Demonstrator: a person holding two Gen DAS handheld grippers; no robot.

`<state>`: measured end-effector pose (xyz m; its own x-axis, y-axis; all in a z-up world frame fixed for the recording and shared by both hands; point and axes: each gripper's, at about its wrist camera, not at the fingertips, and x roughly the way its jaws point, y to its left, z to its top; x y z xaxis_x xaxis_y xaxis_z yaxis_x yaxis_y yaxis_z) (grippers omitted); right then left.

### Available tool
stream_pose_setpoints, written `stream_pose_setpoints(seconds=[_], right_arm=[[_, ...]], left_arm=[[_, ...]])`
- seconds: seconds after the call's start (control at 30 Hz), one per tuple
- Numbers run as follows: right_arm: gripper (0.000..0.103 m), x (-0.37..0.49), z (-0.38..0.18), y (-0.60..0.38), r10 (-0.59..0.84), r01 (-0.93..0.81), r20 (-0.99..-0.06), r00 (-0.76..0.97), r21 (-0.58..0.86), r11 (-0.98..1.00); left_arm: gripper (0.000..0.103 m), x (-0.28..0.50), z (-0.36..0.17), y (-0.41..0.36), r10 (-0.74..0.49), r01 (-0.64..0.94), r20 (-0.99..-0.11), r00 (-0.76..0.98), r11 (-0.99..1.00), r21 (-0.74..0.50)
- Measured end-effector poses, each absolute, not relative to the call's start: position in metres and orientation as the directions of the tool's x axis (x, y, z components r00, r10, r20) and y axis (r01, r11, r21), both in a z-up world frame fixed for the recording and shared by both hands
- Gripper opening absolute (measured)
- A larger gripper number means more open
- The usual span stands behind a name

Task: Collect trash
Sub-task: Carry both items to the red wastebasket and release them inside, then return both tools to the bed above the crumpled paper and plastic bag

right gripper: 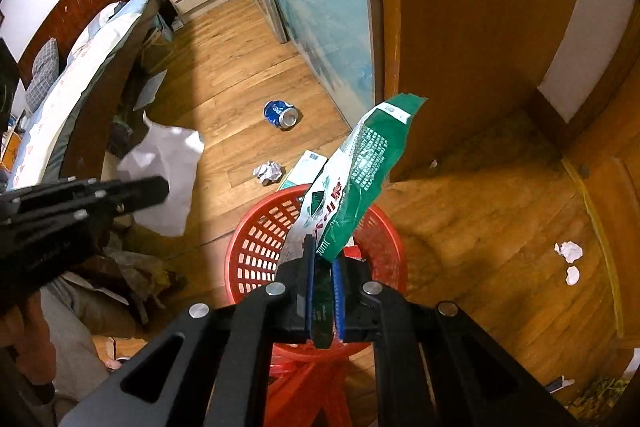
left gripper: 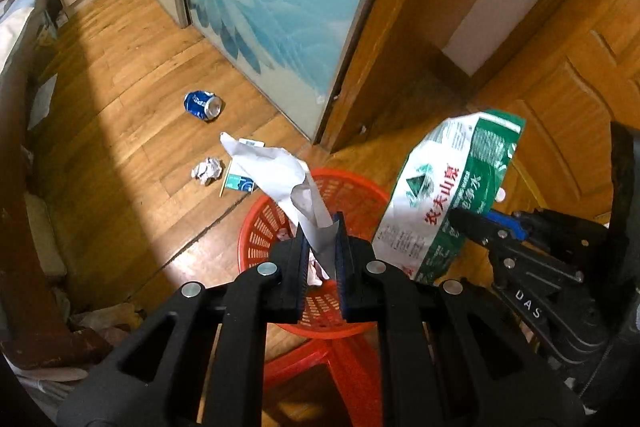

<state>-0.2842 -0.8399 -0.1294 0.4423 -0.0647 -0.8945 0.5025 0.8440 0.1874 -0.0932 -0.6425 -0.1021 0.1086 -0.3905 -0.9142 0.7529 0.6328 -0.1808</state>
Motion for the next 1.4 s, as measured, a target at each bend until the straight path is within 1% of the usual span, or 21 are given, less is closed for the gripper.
stream_pose_setpoints(seconds=[0.1, 0.13, 0.17, 0.2, 0.23, 0.27, 0.4, 0.73, 0.93, 1.07, 1.13, 1.27, 1.4], right_arm=[[0.012, -0.271, -0.138, -0.826, -0.065, 0.51, -0.898, 0.434, 0.185, 0.84], [0.013, -0.27, -0.138, -0.825, -0.069, 0.519, -0.899, 0.433, 0.186, 0.834], [0.015, -0.265, -0.137, -0.821, -0.073, 0.528, -0.898, 0.435, 0.188, 0.828], [0.027, -0.266, -0.136, -0.82, -0.075, 0.531, -0.895, 0.44, 0.192, 0.825], [0.035, -0.265, -0.134, -0.819, -0.078, 0.533, -0.891, 0.447, 0.195, 0.823], [0.045, -0.261, -0.132, -0.814, -0.082, 0.534, -0.888, 0.452, 0.196, 0.823], [0.045, -0.26, -0.128, -0.812, -0.106, 0.535, -0.885, 0.454, 0.176, 0.826], [0.045, -0.252, -0.118, -0.798, -0.106, 0.523, -0.884, 0.456, 0.171, 0.835], [0.047, -0.228, -0.099, -0.778, -0.095, 0.472, -0.869, 0.485, 0.169, 0.865], [0.047, -0.199, -0.073, -0.749, -0.087, 0.405, -0.843, 0.531, 0.162, 0.9], [0.047, -0.178, -0.057, -0.727, -0.078, 0.349, -0.823, 0.563, 0.151, 0.925], [0.049, -0.134, -0.03, -0.68, -0.042, 0.234, -0.785, 0.618, 0.133, 0.963], [0.052, -0.084, -0.011, -0.621, 0.031, 0.114, -0.748, 0.663, 0.142, 0.983]], left_arm=[[0.014, -0.099, -0.103, -0.644, -0.376, 0.748, -0.921, 0.103, 0.639, -0.178], [0.023, -0.099, -0.104, -0.643, -0.375, 0.745, -0.922, 0.099, 0.642, -0.181], [0.042, -0.098, -0.104, -0.642, -0.372, 0.741, -0.923, 0.098, 0.646, -0.182], [0.052, -0.098, -0.104, -0.642, -0.371, 0.737, -0.923, 0.103, 0.651, -0.179], [0.061, -0.098, -0.103, -0.641, -0.374, 0.737, -0.921, 0.113, 0.653, -0.175], [0.061, -0.099, -0.101, -0.641, -0.38, 0.739, -0.917, 0.124, 0.652, -0.17], [0.061, -0.099, -0.101, -0.64, -0.388, 0.742, -0.914, 0.119, 0.646, -0.178], [0.061, -0.099, -0.091, -0.629, -0.415, 0.743, -0.9, 0.134, 0.643, -0.186], [0.061, -0.084, -0.068, -0.6, -0.453, 0.705, -0.871, 0.188, 0.68, -0.202], [0.062, -0.056, -0.033, -0.554, -0.49, 0.633, -0.819, 0.297, 0.744, -0.216], [0.063, -0.041, -0.015, -0.521, -0.487, 0.589, -0.793, 0.367, 0.781, -0.207], [0.069, -0.011, 0.018, -0.426, -0.405, 0.449, -0.748, 0.526, 0.879, -0.16], [0.071, 0.01, 0.039, -0.302, -0.287, 0.235, -0.707, 0.646, 0.956, -0.173]])
